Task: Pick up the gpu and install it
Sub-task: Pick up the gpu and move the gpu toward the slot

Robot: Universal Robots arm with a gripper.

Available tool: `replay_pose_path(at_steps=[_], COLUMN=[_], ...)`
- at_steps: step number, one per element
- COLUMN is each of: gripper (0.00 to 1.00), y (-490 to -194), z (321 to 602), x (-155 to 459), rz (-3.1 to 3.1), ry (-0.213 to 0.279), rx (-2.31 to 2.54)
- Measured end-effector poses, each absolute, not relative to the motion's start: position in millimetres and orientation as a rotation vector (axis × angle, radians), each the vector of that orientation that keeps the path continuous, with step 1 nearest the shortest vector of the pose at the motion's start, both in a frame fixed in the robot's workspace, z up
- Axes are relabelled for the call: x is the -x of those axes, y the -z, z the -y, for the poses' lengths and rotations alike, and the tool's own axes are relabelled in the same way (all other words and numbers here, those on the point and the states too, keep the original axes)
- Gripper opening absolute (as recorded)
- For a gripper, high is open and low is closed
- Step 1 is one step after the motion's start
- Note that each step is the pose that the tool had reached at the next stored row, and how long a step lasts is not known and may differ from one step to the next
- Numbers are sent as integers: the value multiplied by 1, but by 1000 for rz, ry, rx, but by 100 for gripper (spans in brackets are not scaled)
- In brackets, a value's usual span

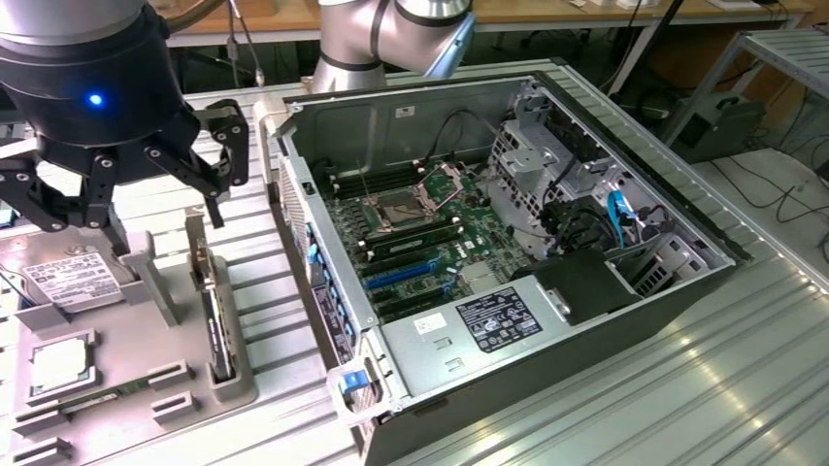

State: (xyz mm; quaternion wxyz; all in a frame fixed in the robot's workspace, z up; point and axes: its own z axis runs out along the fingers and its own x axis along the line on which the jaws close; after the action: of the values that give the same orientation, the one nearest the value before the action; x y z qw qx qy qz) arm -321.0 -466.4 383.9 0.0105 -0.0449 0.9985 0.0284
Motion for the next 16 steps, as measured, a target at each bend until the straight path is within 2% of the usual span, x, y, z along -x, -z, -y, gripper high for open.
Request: replay_pose_path(at_steps=[16], gripper=[72], y=[-371], z=[464], x=[321], rz=[-3118], ry=[-89], rx=[223])
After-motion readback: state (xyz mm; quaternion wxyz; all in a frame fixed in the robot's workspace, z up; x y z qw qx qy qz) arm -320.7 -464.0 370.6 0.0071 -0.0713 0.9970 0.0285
